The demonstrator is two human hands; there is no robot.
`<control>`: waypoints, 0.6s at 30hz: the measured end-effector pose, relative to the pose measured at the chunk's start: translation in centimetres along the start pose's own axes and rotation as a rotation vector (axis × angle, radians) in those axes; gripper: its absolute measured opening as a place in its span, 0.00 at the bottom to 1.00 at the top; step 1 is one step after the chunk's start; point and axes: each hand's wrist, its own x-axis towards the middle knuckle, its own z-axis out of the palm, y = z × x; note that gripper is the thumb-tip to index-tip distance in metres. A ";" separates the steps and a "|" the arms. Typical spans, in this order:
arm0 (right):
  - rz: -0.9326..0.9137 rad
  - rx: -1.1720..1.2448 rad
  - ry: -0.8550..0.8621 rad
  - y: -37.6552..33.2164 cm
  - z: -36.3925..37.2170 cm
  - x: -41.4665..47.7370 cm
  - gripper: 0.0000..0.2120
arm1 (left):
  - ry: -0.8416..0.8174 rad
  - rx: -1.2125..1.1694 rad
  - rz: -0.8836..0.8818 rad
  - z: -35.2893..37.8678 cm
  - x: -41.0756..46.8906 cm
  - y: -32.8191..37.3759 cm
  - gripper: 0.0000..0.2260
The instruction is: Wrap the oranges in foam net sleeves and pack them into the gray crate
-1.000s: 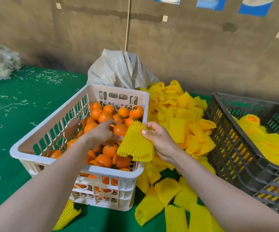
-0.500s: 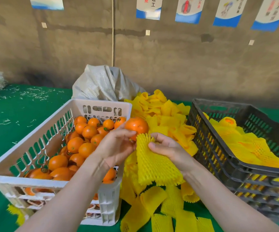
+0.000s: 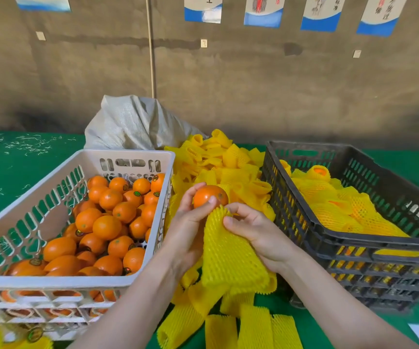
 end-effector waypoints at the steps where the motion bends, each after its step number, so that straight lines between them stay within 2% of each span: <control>1: -0.022 -0.018 0.025 0.2 0.0 0.0 0.11 | 0.033 0.037 0.028 0.3 -0.1 -0.2 0.24; 4: -0.079 -0.062 0.107 0.9 0.2 0.0 0.14 | 0.150 0.278 0.154 0.9 -0.1 -0.5 0.16; 8: -0.107 -0.154 0.201 1.1 0.1 0.0 0.17 | 0.189 0.327 0.185 1.2 -0.1 -1.3 0.11; 12: -0.097 -0.221 0.247 1.3 -0.4 0.3 0.15 | 0.256 0.338 0.201 1.6 0.1 -1.5 0.14; 15: -0.089 -0.233 0.222 1.0 -0.6 0.7 0.15 | 0.284 0.209 0.129 2.1 0.0 -1.5 0.20; 18: -0.247 -0.512 0.292 1.1 0.0 0.8 0.05 | 0.242 0.139 0.090 2.5 -0.3 -1.6 0.17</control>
